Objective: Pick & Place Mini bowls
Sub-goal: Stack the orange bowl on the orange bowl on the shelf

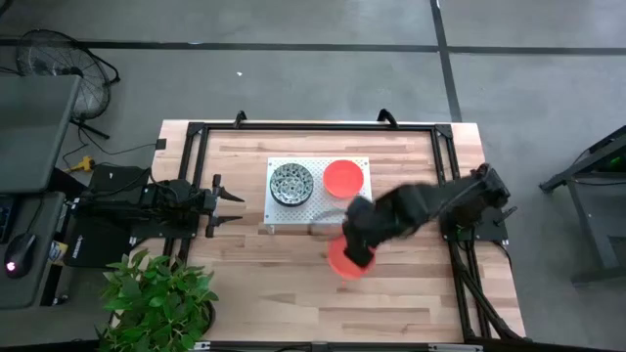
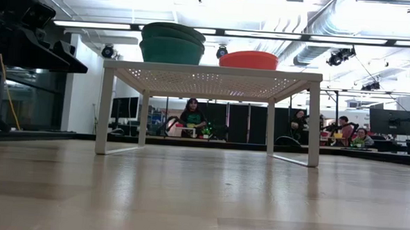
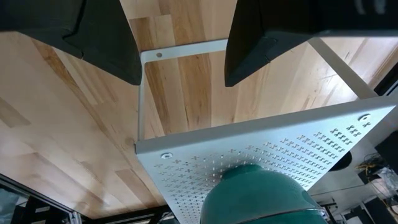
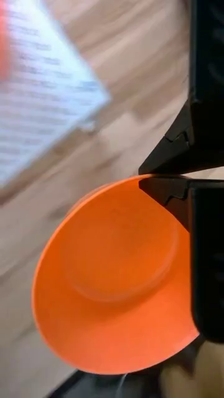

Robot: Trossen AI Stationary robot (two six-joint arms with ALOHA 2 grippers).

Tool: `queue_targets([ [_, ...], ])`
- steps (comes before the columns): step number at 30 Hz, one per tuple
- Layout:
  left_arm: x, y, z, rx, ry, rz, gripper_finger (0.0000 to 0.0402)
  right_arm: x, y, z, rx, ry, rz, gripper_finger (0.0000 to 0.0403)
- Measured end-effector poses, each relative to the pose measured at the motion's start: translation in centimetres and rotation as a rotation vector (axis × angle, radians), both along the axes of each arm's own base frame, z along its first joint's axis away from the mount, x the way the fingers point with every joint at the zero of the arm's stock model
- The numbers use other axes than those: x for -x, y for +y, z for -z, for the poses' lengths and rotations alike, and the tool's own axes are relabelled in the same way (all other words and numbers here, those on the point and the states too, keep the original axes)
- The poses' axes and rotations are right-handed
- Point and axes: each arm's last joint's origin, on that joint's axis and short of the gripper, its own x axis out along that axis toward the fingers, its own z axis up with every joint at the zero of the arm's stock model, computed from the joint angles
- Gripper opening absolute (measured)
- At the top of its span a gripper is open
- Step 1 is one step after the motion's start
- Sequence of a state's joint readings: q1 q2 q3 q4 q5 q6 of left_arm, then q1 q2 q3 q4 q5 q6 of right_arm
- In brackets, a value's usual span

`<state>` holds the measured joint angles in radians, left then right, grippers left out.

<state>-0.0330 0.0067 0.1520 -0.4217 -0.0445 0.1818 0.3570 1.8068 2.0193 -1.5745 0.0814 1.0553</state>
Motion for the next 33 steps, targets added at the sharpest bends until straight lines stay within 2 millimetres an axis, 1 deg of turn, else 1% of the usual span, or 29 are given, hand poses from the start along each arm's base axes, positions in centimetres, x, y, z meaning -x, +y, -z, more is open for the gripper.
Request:
queue_targets([
  [3,0.0,0.0,0.0,0.0,0.0,0.0,0.0225,-0.4,-2.8,-1.9,0.035,-0.095,0.029,0.0],
  [6,0.0,0.0,0.0,0.0,0.001,0.0,0.0225,-0.5,-5.8,-3.0,0.085,-0.136,0.085,0.0],
  [12,0.0,0.0,0.0,0.0,0.0,0.0,0.0225,-0.3,-11.8,-3.8,0.13,-0.161,0.222,0.0],
  [17,0.0,0.0,0.0,0.0,0.0,0.0,0.0225,-0.1,-15.6,-3.8,0.12,-0.147,0.264,0.0],
  [20,0.0,0.0,0.0,0.0,0.0,0.0,0.0225,0.2,-17.1,-3.7,0.096,-0.144,0.268,0.0],
  [23,0.0,0.0,0.0,0.0,0.0,0.0,0.0225,0.3,-18.0,-3.7,0.072,-0.143,0.26,0.0],
  [31,0.0,0.0,0.0,0.0,0.0,0.0,0.0225,0.6,-19.2,-3.7,0.059,-0.14,0.264,0.0],
  [33,0.0,0.0,0.0,0.0,0.0,0.0,0.0225,0.7,-19.5,-3.4,0.045,-0.128,0.299,0.0],
])
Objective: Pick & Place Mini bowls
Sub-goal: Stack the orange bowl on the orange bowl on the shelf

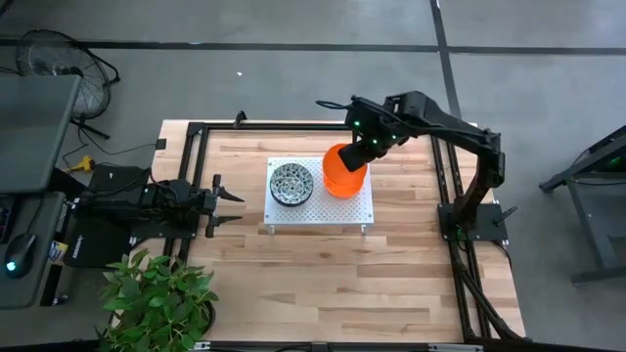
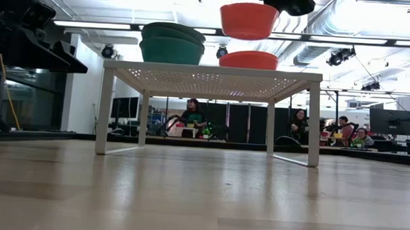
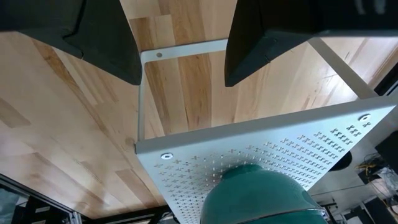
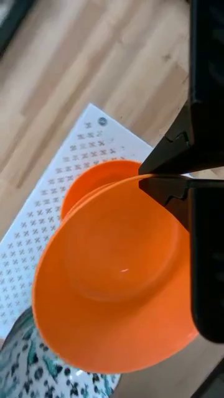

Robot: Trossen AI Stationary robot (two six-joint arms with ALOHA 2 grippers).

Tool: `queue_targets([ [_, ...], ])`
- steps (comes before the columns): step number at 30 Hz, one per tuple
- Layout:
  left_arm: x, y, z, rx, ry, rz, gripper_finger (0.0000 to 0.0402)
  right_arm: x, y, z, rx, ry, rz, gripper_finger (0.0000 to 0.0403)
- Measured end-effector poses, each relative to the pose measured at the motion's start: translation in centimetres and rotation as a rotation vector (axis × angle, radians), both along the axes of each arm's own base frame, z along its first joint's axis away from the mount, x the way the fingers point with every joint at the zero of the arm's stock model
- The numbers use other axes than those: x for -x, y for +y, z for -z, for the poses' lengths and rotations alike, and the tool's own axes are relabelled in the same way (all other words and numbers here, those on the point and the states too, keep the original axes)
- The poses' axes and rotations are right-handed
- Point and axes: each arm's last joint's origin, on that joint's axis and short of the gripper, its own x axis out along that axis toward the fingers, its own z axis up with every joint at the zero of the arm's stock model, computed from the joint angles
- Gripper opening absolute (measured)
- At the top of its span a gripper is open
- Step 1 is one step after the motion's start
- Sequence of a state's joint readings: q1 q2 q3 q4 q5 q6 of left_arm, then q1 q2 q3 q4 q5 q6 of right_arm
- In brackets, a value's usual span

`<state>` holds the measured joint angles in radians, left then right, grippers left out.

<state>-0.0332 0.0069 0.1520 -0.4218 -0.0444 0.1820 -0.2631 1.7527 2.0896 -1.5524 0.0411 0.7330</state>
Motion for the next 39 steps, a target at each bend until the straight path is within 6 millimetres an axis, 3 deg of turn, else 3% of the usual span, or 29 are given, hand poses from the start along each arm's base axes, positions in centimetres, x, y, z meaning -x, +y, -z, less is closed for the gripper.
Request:
queue_targets([
  [9,0.0,0.0,0.0,0.0,0.0,0.0,0.0225,-0.7,-0.7,3.1,-0.108,0.058,0.126,0.0],
  [25,0.0,0.0,0.0,0.0,0.0,0.0,0.0225,-1.6,-1.0,7.4,-0.179,0.094,0.149,0.0],
  [39,0.0,0.0,0.0,0.0,0.0,0.0,0.0225,-1.8,-1.1,7.5,-0.164,0.073,0.135,0.0],
])
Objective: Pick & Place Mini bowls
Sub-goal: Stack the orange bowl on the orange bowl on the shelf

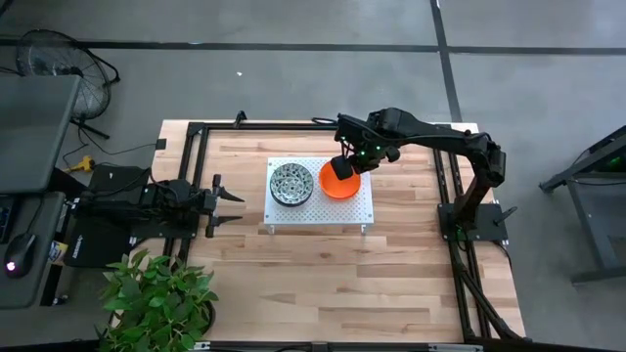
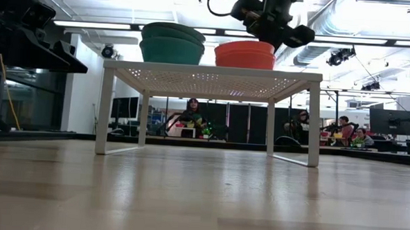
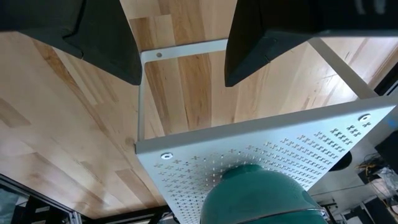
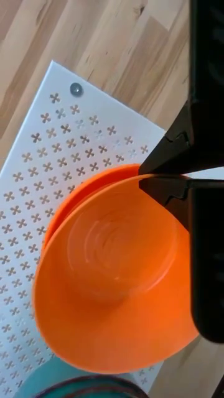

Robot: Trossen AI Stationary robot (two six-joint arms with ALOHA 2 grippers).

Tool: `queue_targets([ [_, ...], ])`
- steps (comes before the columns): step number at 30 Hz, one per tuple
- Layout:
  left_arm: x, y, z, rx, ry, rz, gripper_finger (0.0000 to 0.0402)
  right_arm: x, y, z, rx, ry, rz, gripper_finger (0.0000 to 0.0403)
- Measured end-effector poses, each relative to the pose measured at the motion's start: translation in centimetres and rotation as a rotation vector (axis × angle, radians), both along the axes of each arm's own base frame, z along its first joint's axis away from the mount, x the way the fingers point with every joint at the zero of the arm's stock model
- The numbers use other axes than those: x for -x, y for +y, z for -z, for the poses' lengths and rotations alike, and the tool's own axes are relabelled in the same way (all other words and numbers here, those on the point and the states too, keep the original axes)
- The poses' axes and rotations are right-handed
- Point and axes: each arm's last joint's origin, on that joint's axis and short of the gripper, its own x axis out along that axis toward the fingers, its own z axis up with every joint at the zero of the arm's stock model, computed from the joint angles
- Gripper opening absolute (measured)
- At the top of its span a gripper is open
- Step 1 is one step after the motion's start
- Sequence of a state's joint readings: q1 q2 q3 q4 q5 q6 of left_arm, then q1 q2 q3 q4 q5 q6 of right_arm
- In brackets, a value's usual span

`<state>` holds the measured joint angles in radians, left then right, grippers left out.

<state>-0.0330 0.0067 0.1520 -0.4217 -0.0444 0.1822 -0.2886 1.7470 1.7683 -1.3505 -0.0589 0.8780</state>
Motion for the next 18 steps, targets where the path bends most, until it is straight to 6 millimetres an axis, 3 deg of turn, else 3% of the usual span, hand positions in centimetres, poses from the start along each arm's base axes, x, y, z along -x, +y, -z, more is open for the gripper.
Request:
queue_targets([
  [18,0.0,0.0,0.0,0.0,0.0,0.0,0.0225,-0.46,-0.13,0.55,0.011,-0.016,0.039,0.0],
])
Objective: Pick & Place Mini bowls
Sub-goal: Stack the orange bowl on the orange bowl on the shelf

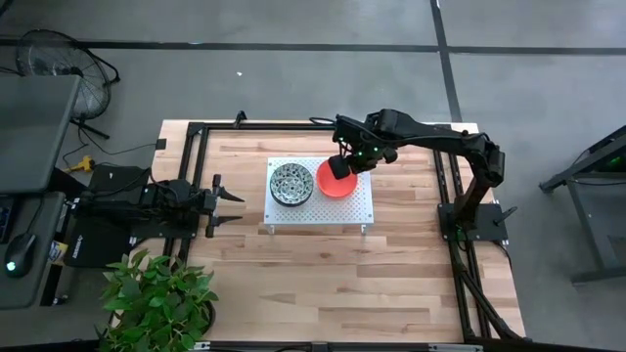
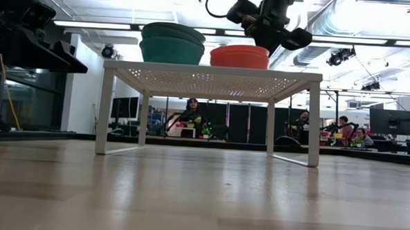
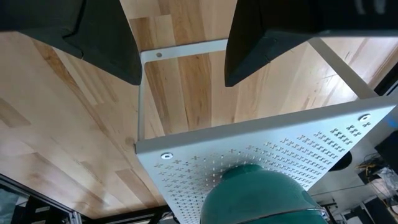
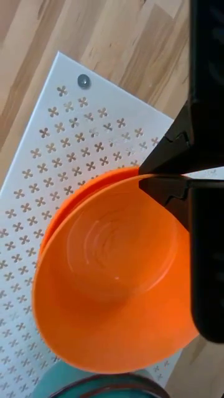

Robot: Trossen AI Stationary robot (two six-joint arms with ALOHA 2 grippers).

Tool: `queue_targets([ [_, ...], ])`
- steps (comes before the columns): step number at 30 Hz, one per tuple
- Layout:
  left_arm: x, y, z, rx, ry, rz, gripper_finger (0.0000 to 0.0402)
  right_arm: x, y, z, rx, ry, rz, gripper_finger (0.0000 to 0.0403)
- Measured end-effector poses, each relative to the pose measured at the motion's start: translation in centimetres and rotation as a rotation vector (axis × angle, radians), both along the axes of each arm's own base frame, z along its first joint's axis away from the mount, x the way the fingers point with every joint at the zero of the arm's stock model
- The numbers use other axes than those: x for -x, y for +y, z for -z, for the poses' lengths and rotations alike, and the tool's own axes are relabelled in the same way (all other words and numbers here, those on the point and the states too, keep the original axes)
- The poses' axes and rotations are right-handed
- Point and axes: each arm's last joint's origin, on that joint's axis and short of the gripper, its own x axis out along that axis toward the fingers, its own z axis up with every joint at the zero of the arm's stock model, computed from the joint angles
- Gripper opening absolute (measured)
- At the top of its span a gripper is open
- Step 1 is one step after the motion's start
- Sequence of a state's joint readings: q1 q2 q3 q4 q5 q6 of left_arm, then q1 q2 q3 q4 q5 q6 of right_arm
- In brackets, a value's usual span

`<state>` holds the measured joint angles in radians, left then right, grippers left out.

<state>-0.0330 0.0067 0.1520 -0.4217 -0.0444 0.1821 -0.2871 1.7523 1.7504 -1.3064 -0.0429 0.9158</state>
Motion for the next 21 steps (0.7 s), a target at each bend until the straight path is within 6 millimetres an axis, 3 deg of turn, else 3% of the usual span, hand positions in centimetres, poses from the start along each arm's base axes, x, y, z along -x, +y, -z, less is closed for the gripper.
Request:
queue_targets([
  [11,0.0,0.0,0.0,0.0,0.0,0.0,0.0225,-0.03,-0.03,-0.01,0.009,-0.001,-0.005,0.0007],
  [21,0.0,0.0,0.0,0.0,0.0,0.0,0.0225,-0.09,-0.04,-0.04,0.011,-0.009,-0.01,0.0093],
])
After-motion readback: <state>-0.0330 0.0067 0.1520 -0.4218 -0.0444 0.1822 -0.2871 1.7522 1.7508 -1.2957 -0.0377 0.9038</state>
